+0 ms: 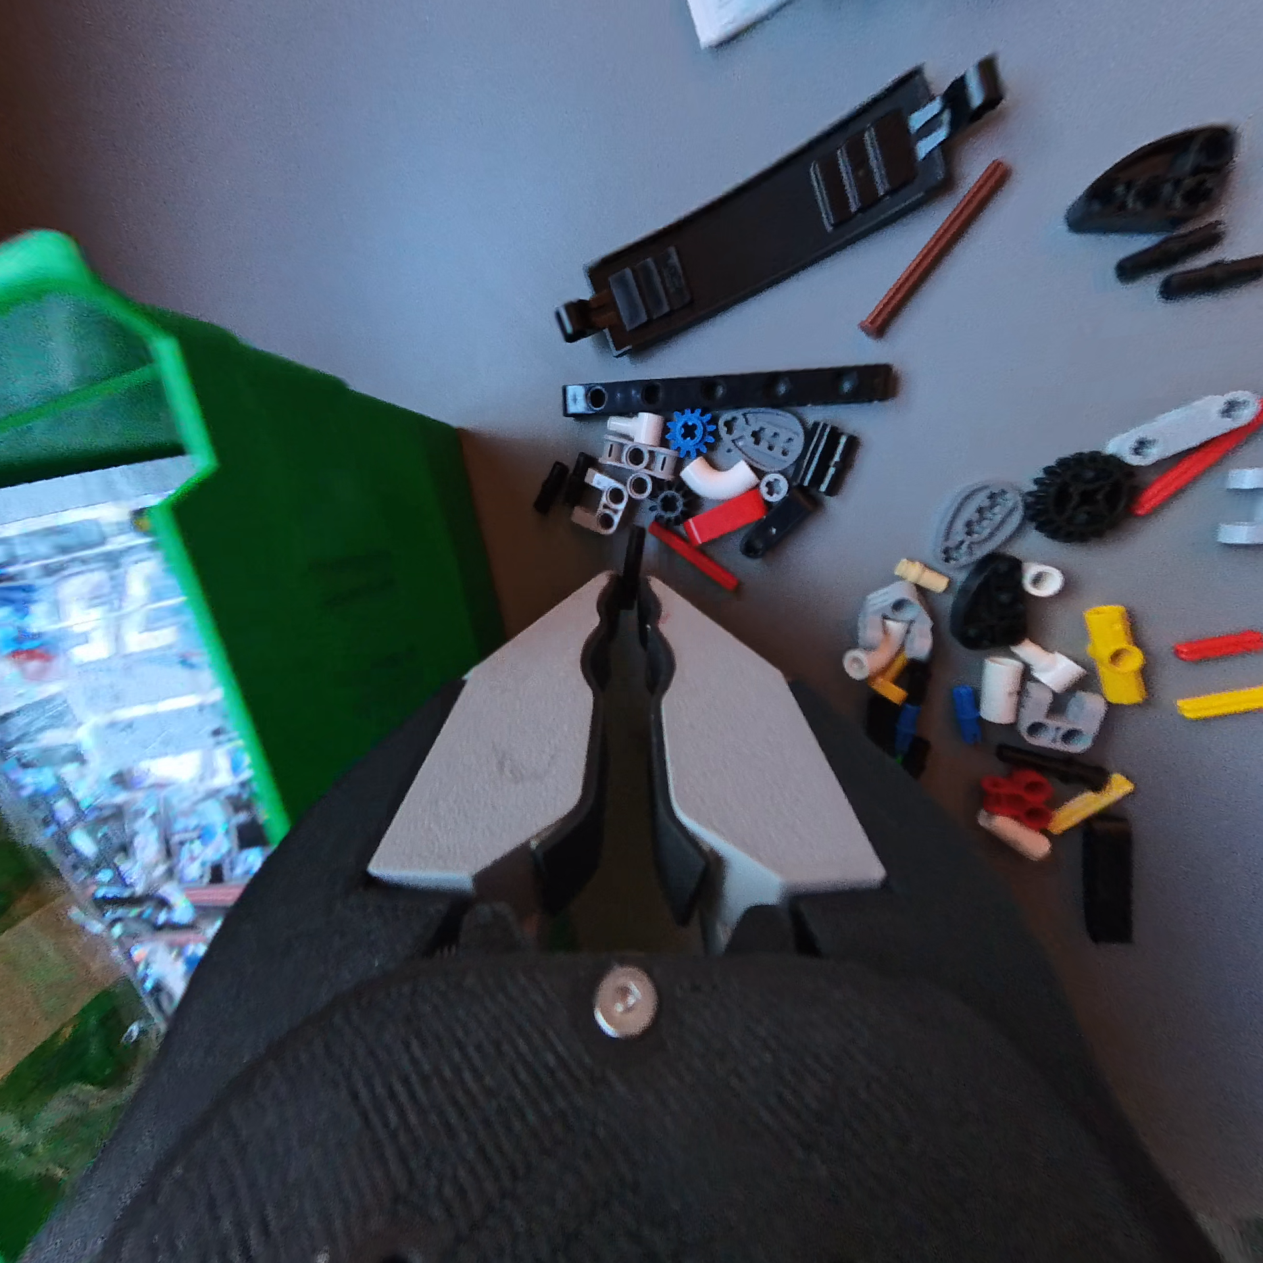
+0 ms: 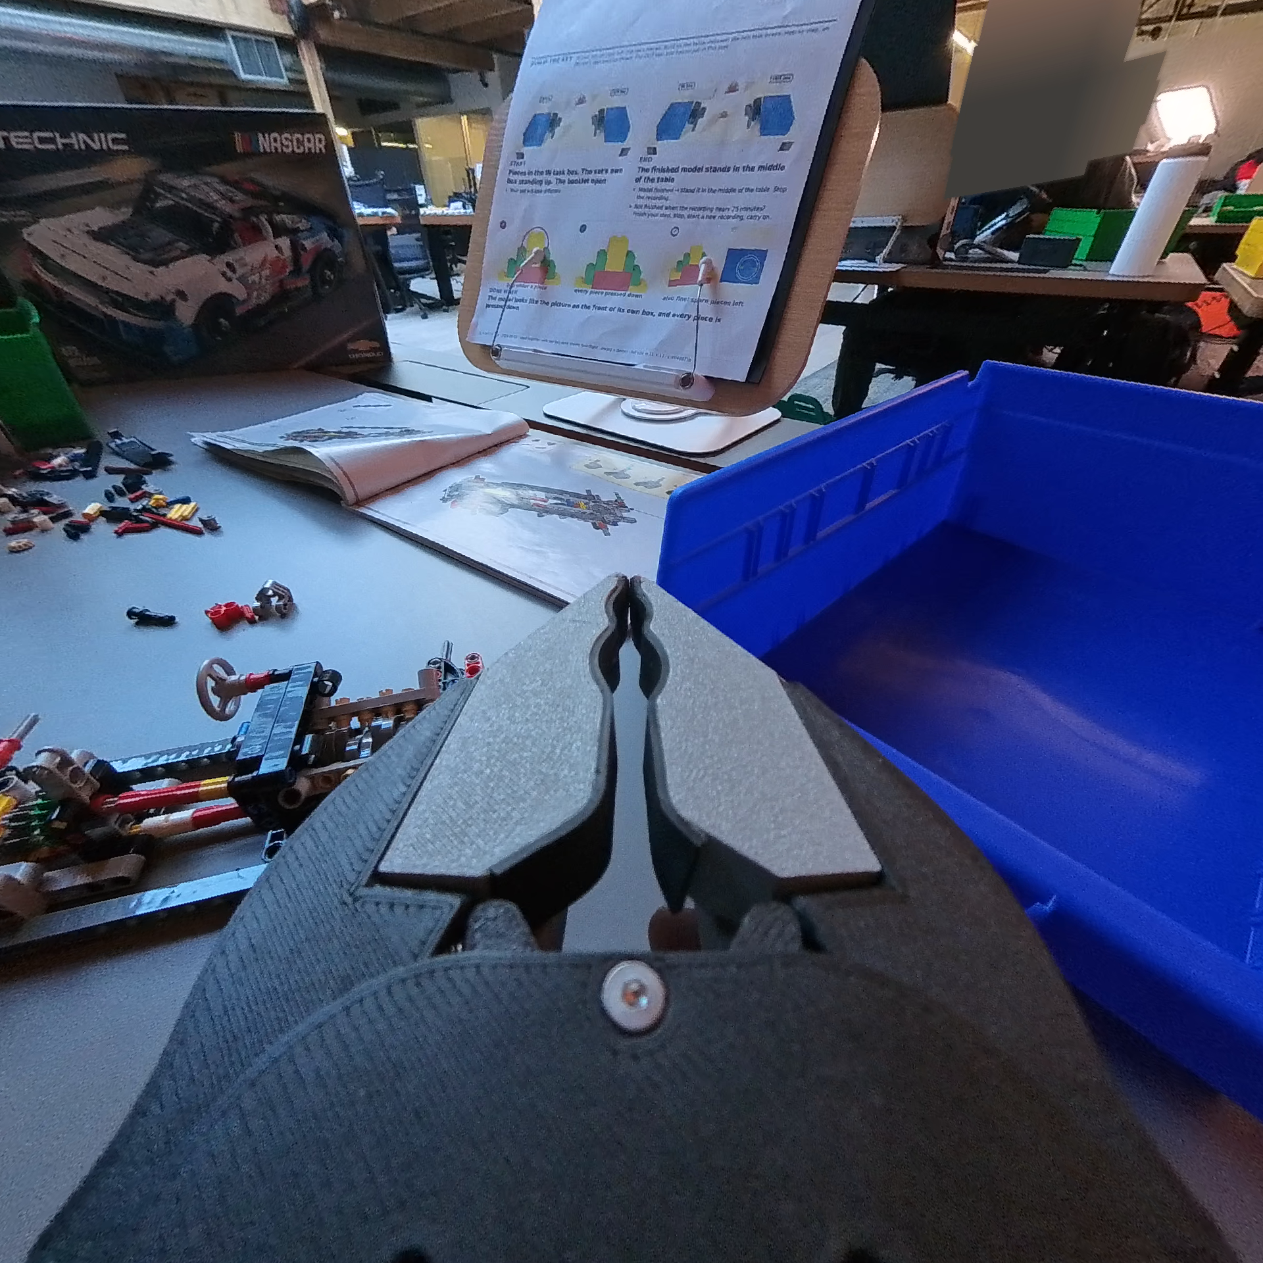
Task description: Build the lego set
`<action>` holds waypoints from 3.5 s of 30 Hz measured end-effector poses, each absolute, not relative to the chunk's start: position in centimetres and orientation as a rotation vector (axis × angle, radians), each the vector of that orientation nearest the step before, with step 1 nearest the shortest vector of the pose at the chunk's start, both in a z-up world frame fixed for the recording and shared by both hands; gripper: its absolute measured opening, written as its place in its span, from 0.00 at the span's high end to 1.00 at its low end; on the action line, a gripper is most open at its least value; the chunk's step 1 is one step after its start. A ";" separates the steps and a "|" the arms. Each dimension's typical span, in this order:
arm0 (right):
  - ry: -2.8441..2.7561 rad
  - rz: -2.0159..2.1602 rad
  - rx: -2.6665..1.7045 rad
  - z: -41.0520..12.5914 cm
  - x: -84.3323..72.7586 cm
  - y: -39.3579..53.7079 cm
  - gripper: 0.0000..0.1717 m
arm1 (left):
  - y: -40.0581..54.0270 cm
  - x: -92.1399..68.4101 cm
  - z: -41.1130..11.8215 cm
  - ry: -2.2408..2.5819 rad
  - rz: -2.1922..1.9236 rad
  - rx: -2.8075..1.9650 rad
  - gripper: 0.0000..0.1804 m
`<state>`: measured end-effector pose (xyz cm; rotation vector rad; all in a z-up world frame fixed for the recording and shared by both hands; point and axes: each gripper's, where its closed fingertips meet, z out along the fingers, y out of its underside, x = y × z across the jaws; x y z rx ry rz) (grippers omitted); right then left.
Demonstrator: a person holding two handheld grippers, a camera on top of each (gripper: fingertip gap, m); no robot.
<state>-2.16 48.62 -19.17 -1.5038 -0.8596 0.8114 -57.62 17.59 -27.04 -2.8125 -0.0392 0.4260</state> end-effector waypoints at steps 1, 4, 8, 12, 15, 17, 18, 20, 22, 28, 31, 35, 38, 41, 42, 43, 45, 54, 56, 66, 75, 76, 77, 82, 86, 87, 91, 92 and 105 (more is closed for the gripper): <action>-0.858 0.814 -1.503 -19.2 -2.1 48.6 1.00 | 17.6 -57.2 -25.9 -0.042 0.440 -2.779 0.99; -0.855 0.819 -1.507 -19.2 -2.1 48.7 1.00 | 19.5 -50.7 -22.2 0.062 0.214 -2.638 0.98; -0.858 0.824 -1.517 -19.3 -2.3 48.8 1.00 | 23.9 -37.4 -22.8 0.373 -0.097 -2.544 0.98; -0.855 0.824 -1.501 -19.1 -2.1 48.5 1.00 | 27.8 -30.1 -26.2 0.503 -0.265 -2.545 0.99; -0.853 0.829 -1.498 -19.0 -2.0 48.4 1.00 | 28.9 -29.2 -28.4 0.536 -0.274 -2.602 0.98; -0.857 0.834 -1.503 -19.1 -2.1 48.4 1.00 | 29.3 -28.0 -28.5 0.565 -0.333 -2.587 0.98; -0.861 0.837 -1.509 -19.2 -2.1 48.4 1.00 | 29.4 -27.6 -28.5 0.578 -0.338 -2.578 0.98; -0.869 0.842 -1.512 -19.3 -2.3 48.4 1.00 | 29.8 -27.1 -28.6 0.582 -0.344 -2.569 0.98; -0.877 0.840 -1.510 -19.3 -2.5 48.4 1.00 | 30.0 -26.7 -28.5 0.553 -0.386 -2.555 0.93; -0.897 0.819 -1.500 -19.4 -2.6 48.2 1.00 | 28.0 -28.8 -27.2 0.398 -0.363 -2.507 0.86; -0.896 0.810 -1.503 -19.4 -2.7 48.3 1.00 | 23.9 -33.4 -27.0 0.227 -0.228 -2.535 0.88; -0.910 0.786 -1.523 -19.8 -2.9 48.5 1.00 | 18.0 -40.6 -27.8 -0.064 0.054 -2.560 0.88; -0.929 0.753 -1.526 -20.0 -3.2 48.5 1.00 | 15.3 -42.1 -27.8 -0.148 0.148 -2.520 0.88; -0.955 0.715 -1.520 -20.2 -3.4 48.4 1.00 | 15.0 -41.9 -27.4 -0.144 0.144 -2.476 0.88; -0.965 0.703 -1.517 -20.3 -3.5 48.3 1.00 | 15.6 -41.8 -27.1 -0.128 0.134 -2.453 0.88; -0.976 0.691 -1.513 -20.3 -3.6 48.2 1.00 | 16.7 -41.6 -26.6 -0.090 0.119 -2.428 0.88; -0.996 0.669 -1.500 -20.4 -3.8 48.0 1.00 | 19.4 -41.0 -25.8 0.032 0.098 -2.398 0.90; -1.006 0.658 -1.458 -20.0 -3.5 46.9 1.00 | 26.7 -40.7 -28.1 0.496 0.013 -2.597 0.91; -0.980 0.688 -1.460 -19.7 -3.2 46.9 1.00 | 26.8 -40.3 -28.5 0.526 -0.042 -2.624 0.97; -0.907 0.803 -1.487 -19.3 -2.7 47.5 1.00 | 28.4 -30.7 -24.6 0.694 -0.161 -2.474 0.97; -0.939 0.842 -1.484 -19.4 -3.0 46.6 1.00 | 32.9 -24.6 -28.7 0.839 -0.237 -2.504 0.90; -0.948 0.845 -1.486 -19.4 -3.1 46.5 1.00 | 32.9 -24.5 -28.6 0.828 -0.261 -2.505 0.87; -0.958 0.851 -1.490 -19.5 -3.3 46.4 1.00 | 32.9 -24.6 -28.5 0.810 -0.275 -2.507 0.86; -1.005 0.859 -1.488 -19.8 -3.9 45.7 1.00 | 33.3 -24.1 -26.1 0.677 -0.349 -2.374 0.85; -1.014 0.863 -1.499 -20.0 -4.0 45.7 1.00 | 33.6 -23.6 -25.0 0.547 -0.437 -2.271 0.86; -1.011 0.868 -1.506 -20.1 -4.0 45.8 1.00 | 33.7 -23.2 -24.9 0.527 -0.472 -2.257 0.86; -0.986 0.885 -1.553 -20.4 -4.0 46.5 1.00 | 34.9 -22.5 -24.5 0.540 -0.462 -2.203 0.86; -0.984 0.884 -1.562 -20.5 -4.0 46.7 1.00 | 35.4 -22.6 -24.2 0.538 -0.438 -2.184 0.86; -1.099 0.821 -1.631 -22.3 -5.1 46.9 0.96 | 36.0 -25.5 -25.4 0.446 -0.337 -2.168 0.90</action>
